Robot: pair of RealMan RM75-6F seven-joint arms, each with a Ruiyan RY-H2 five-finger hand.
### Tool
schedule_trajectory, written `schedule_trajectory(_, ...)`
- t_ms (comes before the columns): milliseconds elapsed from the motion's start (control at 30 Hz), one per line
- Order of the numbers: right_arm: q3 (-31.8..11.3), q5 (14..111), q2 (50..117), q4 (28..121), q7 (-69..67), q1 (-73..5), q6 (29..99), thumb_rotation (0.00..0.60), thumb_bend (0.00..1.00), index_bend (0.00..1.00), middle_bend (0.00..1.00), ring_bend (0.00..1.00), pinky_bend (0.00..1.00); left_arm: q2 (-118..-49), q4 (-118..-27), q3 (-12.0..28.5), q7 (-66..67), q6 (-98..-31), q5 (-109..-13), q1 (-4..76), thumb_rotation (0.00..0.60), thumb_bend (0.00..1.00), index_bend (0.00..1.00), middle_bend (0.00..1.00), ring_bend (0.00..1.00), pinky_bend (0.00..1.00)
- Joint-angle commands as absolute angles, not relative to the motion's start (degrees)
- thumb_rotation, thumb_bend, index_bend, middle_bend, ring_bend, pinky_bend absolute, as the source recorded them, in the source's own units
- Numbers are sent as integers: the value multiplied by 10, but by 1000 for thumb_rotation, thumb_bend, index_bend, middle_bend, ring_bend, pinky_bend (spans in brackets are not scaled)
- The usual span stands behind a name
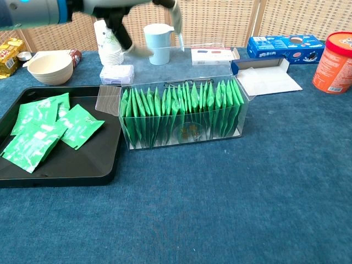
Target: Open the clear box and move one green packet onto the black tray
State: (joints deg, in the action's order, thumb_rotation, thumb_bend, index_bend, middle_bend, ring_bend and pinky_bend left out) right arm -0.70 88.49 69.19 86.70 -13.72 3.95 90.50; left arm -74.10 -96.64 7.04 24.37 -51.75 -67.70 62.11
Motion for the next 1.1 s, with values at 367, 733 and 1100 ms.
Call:
schedule_trajectory(367,-8,879,694,860,-146,43,906,600,345,0,29,0,53,-794,-919,44,318,-439,-640,654,600,280,282,0,0,126)
schedule_trajectory(733,-10,872,696,852,-154,45,901,600,345,0,29,0,54,-848,-883,48,379,-427,-571,684,600,276,282,0,0,126)
schedule_trajectory(1100,-11,867,697,844,-163,48,901,600,346,0,29,0,54,-857,-875,41,427,-419,-510,713,600,271,333,0,0,126)
